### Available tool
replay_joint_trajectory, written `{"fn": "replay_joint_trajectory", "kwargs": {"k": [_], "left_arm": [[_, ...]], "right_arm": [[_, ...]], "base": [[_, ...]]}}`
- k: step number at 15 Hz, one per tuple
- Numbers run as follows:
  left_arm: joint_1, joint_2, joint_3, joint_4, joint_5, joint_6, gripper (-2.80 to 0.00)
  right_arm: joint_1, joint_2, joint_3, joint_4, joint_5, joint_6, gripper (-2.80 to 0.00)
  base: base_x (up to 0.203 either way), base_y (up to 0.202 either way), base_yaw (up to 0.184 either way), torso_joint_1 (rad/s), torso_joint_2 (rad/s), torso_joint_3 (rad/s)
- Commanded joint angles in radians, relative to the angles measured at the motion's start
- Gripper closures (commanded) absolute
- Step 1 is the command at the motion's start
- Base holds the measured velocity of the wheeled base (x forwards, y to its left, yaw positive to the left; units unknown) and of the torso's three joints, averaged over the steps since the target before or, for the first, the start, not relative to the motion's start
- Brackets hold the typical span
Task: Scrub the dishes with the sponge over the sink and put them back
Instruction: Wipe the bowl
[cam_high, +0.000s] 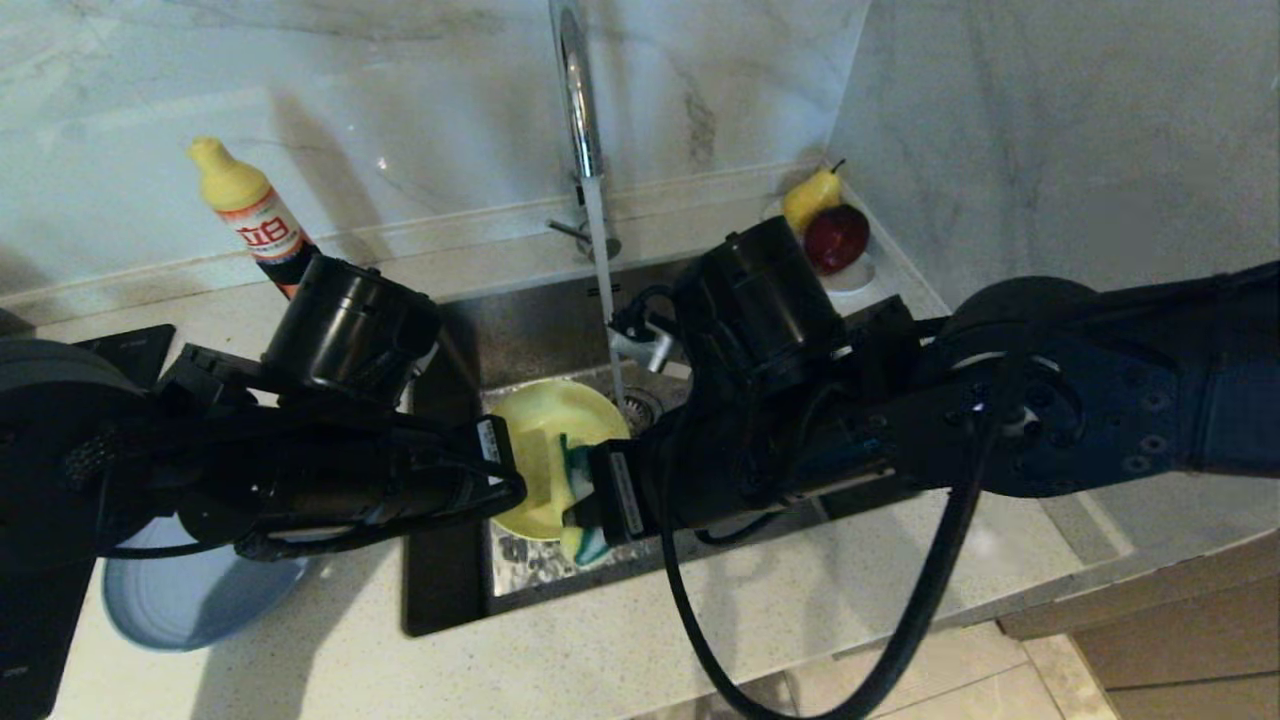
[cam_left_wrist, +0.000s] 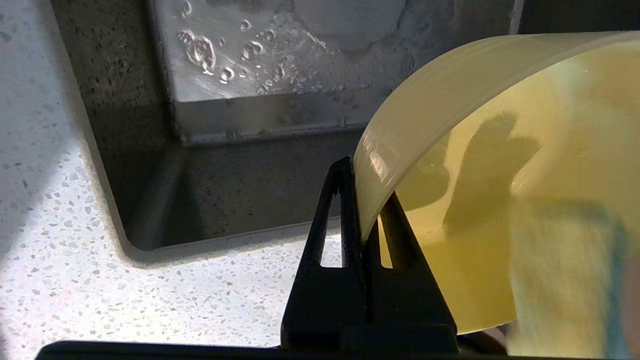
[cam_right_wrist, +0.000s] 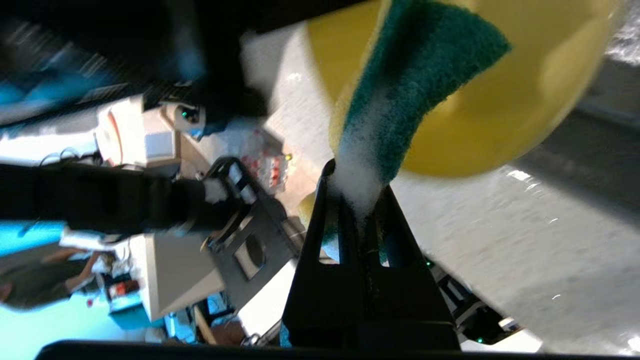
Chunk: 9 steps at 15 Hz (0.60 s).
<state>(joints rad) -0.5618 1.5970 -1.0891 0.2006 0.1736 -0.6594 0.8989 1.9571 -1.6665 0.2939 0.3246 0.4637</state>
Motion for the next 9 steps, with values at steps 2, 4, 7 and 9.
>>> {"fn": "replay_joint_trajectory", "kwargs": {"k": [2, 4, 7, 9], "left_arm": [[-0.018, -0.003, 0.011, 0.002, 0.006, 0.002, 0.00], [-0.035, -0.003, 0.019, 0.002, 0.026, 0.009, 0.00], [-0.072, 0.004, 0.044, 0.001, 0.078, 0.028, 0.00], [-0.086, 0.000, 0.057, 0.000, 0.085, 0.046, 0.00]], "right_arm": [[-0.015, 0.050, -0.040, 0.005, -0.001, 0.006, 0.00], [-0.015, 0.054, -0.055, 0.006, -0.001, 0.007, 0.00], [-0.019, 0.063, -0.061, 0.005, -0.001, 0.007, 0.00], [-0.026, 0.078, -0.062, 0.005, -0.002, 0.007, 0.00]], "base": [[0.000, 0.000, 0.000, 0.000, 0.00, 0.000], [0.000, 0.000, 0.000, 0.000, 0.00, 0.000], [0.000, 0.000, 0.000, 0.000, 0.00, 0.000], [0.000, 0.000, 0.000, 0.000, 0.00, 0.000]]}}
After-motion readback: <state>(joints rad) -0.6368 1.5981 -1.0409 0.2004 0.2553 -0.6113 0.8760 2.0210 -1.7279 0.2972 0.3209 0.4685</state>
